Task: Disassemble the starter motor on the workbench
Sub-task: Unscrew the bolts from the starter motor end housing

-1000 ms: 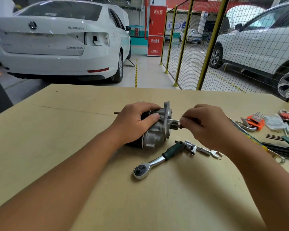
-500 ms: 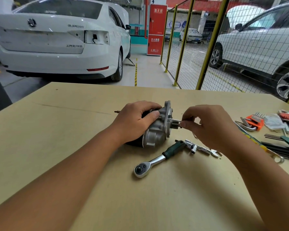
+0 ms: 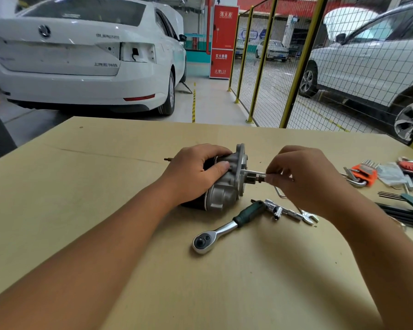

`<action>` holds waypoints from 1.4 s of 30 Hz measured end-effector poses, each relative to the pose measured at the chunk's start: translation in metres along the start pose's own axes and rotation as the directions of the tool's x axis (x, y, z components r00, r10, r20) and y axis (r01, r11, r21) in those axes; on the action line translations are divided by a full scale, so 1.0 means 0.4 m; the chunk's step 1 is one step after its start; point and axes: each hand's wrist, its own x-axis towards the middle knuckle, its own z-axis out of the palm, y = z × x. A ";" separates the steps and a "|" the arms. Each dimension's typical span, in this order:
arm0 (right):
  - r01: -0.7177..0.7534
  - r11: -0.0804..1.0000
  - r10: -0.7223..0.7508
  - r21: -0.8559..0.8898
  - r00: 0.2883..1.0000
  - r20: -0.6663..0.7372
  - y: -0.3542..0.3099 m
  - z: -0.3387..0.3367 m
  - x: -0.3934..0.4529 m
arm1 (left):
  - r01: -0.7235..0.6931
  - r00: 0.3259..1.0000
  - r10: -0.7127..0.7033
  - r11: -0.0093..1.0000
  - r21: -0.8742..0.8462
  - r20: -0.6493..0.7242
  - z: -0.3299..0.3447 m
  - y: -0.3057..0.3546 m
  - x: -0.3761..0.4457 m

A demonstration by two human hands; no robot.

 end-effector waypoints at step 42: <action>0.004 0.998 0.004 0.064 0.994 -0.111 -0.006 0.030 0.001 | -0.002 1.000 0.002 1.000 0.013 0.008 -0.002 0.002 -0.001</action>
